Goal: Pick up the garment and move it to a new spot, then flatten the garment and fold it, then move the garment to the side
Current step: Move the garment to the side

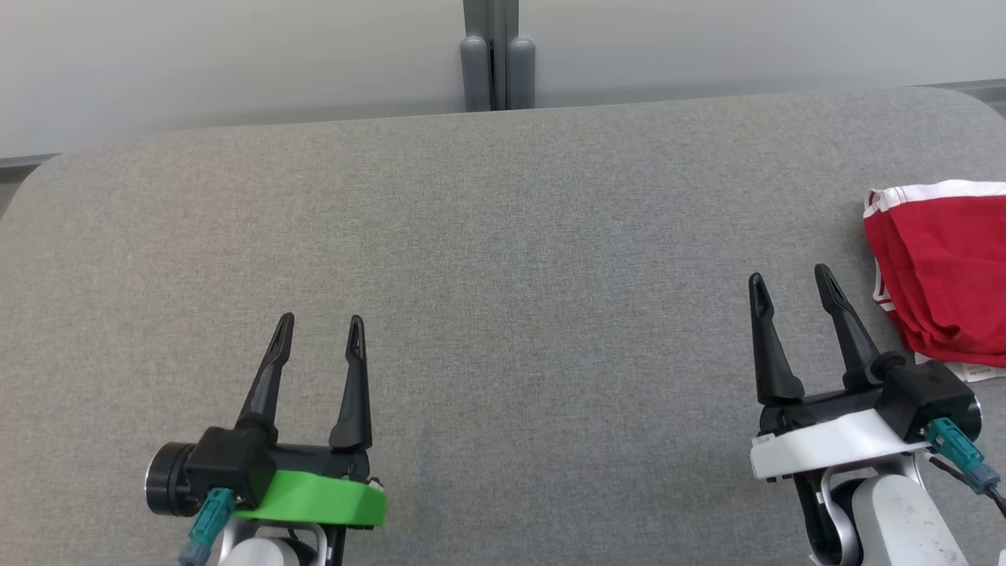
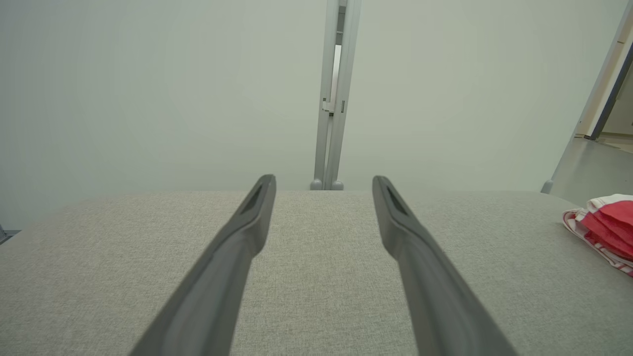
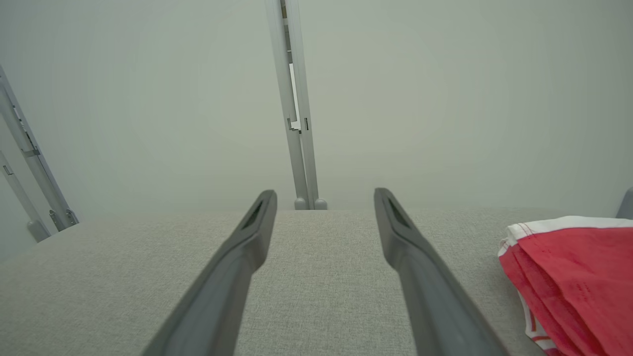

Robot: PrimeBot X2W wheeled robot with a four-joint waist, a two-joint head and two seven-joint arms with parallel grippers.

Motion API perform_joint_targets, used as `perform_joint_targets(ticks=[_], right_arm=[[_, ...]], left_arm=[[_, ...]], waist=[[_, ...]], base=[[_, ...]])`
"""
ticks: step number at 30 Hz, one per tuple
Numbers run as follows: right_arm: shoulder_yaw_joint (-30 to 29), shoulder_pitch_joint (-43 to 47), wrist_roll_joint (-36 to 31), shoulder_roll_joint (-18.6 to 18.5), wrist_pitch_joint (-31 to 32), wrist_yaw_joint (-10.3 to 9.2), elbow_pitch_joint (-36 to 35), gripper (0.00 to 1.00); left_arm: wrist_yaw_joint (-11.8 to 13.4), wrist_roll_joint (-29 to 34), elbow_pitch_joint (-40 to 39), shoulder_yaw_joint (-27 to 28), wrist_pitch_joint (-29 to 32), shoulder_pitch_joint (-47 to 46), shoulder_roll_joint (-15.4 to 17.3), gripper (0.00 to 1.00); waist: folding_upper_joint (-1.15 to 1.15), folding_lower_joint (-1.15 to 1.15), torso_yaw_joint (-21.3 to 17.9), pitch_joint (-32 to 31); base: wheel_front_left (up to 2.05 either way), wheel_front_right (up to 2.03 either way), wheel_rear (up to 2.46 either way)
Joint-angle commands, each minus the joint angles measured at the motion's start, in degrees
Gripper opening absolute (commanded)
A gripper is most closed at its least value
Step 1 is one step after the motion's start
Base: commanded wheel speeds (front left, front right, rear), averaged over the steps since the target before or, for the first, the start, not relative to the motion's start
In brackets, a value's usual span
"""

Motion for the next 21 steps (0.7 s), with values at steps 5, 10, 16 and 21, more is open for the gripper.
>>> perform_joint_targets(ticks=[5, 10, 16, 21], right_arm=[[-0.2, -0.1, 0.1, 0.0, -0.1, -0.11, -0.2, 1.0], [-0.4, -0.4, -0.2, 0.0, -0.1, -0.11, -0.3, 1.0], [0.3, -0.3, -0.4, 0.0, -0.1, -0.11, -0.2, 1.0], [0.4, -0.5, -0.6, 0.0, -0.1, -0.11, -0.2, 1.0]], left_arm=[[0.8, -0.4, 2.4, 0.4, 0.0, 0.2, 0.0, 1.0], [-0.2, -2.4, 1.9, 1.5, 0.0, 0.0, 0.1, 1.0], [-1.1, -2.6, 0.9, 2.5, 0.0, 0.4, 0.1, 1.0], [-1.9, -3.6, 0.3, 2.5, 0.0, 1.2, 0.1, 1.0]], waist=[[0.0, 0.0, -0.2, 0.0], [0.0, 0.0, -0.4, -0.1], [0.0, 0.0, -0.5, -0.2], [0.0, 0.0, -0.6, -0.4]], base=[[0.0, 0.0, 0.0], [0.03, -0.03, 0.0], [0.76, -0.76, 0.0], [0.05, -0.05, 0.0]])
